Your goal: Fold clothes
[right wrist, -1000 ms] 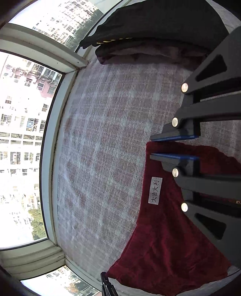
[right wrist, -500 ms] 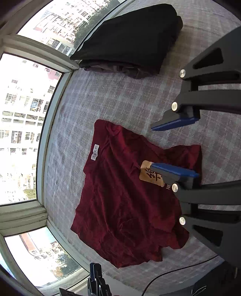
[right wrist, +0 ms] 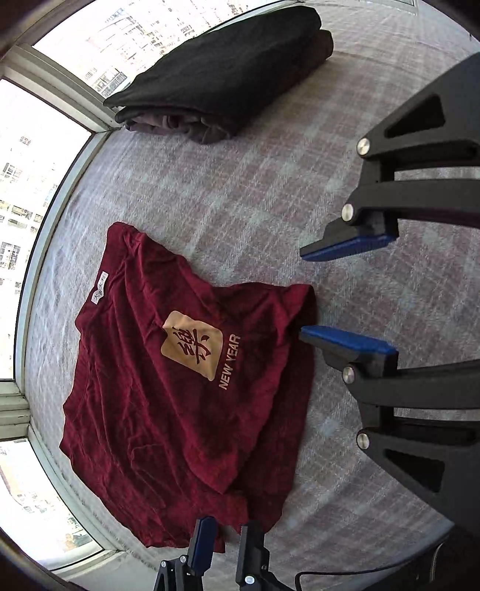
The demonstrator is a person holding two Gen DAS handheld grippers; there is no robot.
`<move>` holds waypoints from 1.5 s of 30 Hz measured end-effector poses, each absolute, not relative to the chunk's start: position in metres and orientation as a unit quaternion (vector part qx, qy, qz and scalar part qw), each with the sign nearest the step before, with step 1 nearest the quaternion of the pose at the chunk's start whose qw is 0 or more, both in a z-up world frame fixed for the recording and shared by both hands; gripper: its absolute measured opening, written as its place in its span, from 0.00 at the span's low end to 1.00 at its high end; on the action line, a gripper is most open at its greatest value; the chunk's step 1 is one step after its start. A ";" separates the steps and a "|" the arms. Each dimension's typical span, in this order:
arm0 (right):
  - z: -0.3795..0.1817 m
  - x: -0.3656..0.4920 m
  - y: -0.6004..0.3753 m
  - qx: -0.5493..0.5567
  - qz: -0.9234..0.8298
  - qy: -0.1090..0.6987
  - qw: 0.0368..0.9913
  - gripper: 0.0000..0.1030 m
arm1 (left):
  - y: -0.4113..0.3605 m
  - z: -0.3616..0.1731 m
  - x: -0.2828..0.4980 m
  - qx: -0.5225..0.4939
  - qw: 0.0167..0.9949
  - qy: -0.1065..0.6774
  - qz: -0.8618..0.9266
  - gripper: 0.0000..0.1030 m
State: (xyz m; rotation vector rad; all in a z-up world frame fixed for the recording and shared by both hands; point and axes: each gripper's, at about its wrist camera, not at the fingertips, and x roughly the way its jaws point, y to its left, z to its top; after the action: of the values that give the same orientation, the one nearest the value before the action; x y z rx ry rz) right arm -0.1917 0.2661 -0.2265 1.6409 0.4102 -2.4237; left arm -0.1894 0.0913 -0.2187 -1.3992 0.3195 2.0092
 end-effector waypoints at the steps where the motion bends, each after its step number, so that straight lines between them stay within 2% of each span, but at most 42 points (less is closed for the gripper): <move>1: -0.226 -0.192 0.268 0.553 -0.817 0.132 0.095 0.35 | 0.091 -0.220 -0.189 -0.536 0.328 0.123 0.768 0.35; 4: -0.224 -0.192 0.277 0.552 -0.820 0.115 0.099 0.35 | 0.089 -0.223 -0.189 -0.538 0.323 0.125 0.768 0.33; 6: -0.225 -0.192 0.280 0.552 -0.820 0.117 0.099 0.35 | 0.088 -0.226 -0.189 -0.539 0.320 0.127 0.768 0.25; 7: -0.225 -0.193 0.281 0.551 -0.820 0.115 0.101 0.35 | 0.087 -0.227 -0.189 -0.540 0.319 0.128 0.768 0.17; 8: -0.225 -0.193 0.282 0.551 -0.820 0.110 0.106 0.35 | 0.087 -0.228 -0.189 -0.541 0.317 0.129 0.768 0.14; 14: -0.232 -0.199 0.284 0.561 -0.813 0.078 0.135 0.35 | 0.082 -0.233 -0.189 -0.544 0.309 0.130 0.769 0.05; 16: -0.234 -0.200 0.284 0.560 -0.813 0.080 0.134 0.30 | 0.080 -0.233 -0.190 -0.546 0.308 0.123 0.769 0.05; 17: -0.235 -0.200 0.283 0.560 -0.814 0.081 0.134 0.20 | 0.078 -0.233 -0.190 -0.547 0.308 0.119 0.769 0.05; 18: -0.235 -0.200 0.283 0.560 -0.814 0.081 0.135 0.15 | 0.077 -0.233 -0.190 -0.547 0.308 0.117 0.769 0.05; 20: -0.234 -0.201 0.284 0.561 -0.812 0.078 0.139 0.09 | 0.075 -0.233 -0.189 -0.548 0.312 0.115 0.768 0.04; 26: -0.227 -0.194 0.297 0.565 -0.812 0.055 0.137 0.08 | 0.070 -0.231 -0.190 -0.548 0.315 0.092 0.769 0.03; 35: -0.226 -0.184 0.332 0.578 -0.809 -0.003 0.110 0.08 | 0.067 -0.231 -0.180 -0.556 0.334 0.123 0.751 0.03; 39: -0.233 -0.181 0.339 0.583 -0.808 0.007 0.088 0.07 | 0.061 -0.241 -0.178 -0.576 0.341 0.117 0.733 0.04; 41: -0.219 -0.176 0.339 0.572 -0.816 0.007 0.082 0.07 | 0.057 -0.238 -0.176 -0.577 0.342 0.114 0.733 0.10; 45: -0.189 -0.167 0.339 0.549 -0.833 0.008 0.070 0.08 | 0.020 -0.213 -0.186 -0.555 0.303 0.099 0.768 0.10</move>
State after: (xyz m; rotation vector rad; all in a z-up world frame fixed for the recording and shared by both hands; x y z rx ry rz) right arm -0.1670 0.3393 -0.1895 1.6513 0.0237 -2.5055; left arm -0.1863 0.0202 -0.2133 -1.4710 0.2628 2.0370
